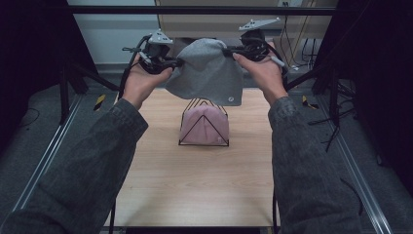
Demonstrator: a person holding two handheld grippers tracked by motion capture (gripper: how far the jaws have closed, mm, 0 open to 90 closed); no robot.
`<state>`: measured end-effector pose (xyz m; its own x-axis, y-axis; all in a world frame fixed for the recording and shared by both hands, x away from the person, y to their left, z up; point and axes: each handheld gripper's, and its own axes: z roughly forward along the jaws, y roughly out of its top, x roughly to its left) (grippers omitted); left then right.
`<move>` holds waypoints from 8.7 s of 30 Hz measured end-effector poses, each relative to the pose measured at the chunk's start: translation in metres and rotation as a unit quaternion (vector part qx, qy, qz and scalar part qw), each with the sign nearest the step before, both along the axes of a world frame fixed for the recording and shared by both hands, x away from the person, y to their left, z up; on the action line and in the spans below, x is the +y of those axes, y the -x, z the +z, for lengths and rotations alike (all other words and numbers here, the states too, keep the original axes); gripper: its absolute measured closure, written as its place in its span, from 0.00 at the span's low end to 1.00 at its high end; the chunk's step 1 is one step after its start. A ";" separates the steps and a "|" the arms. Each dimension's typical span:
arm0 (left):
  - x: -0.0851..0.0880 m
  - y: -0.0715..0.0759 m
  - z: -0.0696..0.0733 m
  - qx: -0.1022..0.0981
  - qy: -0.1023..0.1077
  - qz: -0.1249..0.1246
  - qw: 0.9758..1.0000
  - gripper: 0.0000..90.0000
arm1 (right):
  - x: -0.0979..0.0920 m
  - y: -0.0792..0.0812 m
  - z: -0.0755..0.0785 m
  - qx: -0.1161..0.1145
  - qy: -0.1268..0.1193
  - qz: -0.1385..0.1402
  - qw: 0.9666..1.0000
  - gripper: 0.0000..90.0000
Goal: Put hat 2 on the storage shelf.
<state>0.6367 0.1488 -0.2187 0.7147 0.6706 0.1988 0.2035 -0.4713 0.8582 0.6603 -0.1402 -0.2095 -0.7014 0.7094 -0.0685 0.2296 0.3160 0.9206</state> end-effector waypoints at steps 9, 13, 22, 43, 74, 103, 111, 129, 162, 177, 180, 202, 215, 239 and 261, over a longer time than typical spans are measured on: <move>0.000 -0.009 -0.023 0.018 -0.004 0.001 1.000 0.97 | 0.000 -0.008 -0.019 0.015 0.010 -0.001 1.000 0.94; 0.000 -0.009 -0.029 0.024 -0.005 0.000 1.000 0.97 | 0.001 -0.007 -0.025 0.019 0.010 0.002 1.000 0.94; 0.000 -0.006 -0.051 0.041 -0.016 -0.001 0.999 0.97 | 0.000 0.000 -0.050 0.034 0.014 0.004 0.999 0.94; 0.004 -0.003 -0.075 0.058 -0.025 0.000 0.998 0.97 | 0.005 0.001 -0.081 0.059 0.022 0.009 0.998 0.94; 0.007 -0.002 -0.099 0.075 -0.025 0.002 0.997 0.97 | 0.010 0.006 -0.105 0.078 0.031 0.007 0.996 0.94; 0.012 -0.006 -0.141 0.115 -0.037 0.013 0.993 0.96 | 0.016 0.004 -0.143 0.113 0.055 0.008 0.992 0.94; 0.009 -0.005 -0.145 0.120 -0.042 0.016 0.992 0.96 | 0.014 0.005 -0.152 0.124 0.054 -0.002 0.991 0.93; 0.010 0.004 -0.145 0.107 -0.039 0.054 0.992 0.69 | 0.019 0.015 -0.145 0.111 0.057 -0.025 0.992 0.60; 0.017 0.070 -0.117 0.095 -0.029 0.072 0.992 0.15 | 0.014 0.081 -0.114 0.091 0.030 -0.090 0.991 0.18; 0.037 0.106 -0.117 0.102 -0.051 0.055 0.992 0.07 | 0.004 0.115 -0.117 0.081 0.029 -0.083 0.993 0.11; 0.039 0.116 -0.124 0.102 -0.057 0.043 0.992 0.07 | -0.001 0.123 -0.124 0.084 0.027 -0.076 0.993 0.10; 0.052 0.144 -0.203 0.141 -0.100 0.014 0.985 0.08 | -0.024 0.147 -0.199 0.122 0.067 -0.058 0.989 0.20; 0.074 0.145 -0.227 0.162 -0.099 0.030 0.981 0.08 | -0.030 0.155 -0.233 0.150 0.075 -0.061 0.984 0.19; 0.086 0.161 -0.250 0.184 -0.103 0.011 0.978 0.06 | -0.023 0.167 -0.264 0.191 0.079 -0.048 0.977 0.13; 0.083 0.167 -0.270 0.207 -0.142 -0.008 0.968 0.05 | -0.014 0.183 -0.283 0.197 0.092 -0.013 0.976 0.11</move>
<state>0.4695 0.2320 -0.4889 0.7823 0.6191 0.0681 0.4932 -0.6825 0.5393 0.4769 -0.1540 -0.4920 -0.6804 0.7290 0.0744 0.5646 0.4568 0.6874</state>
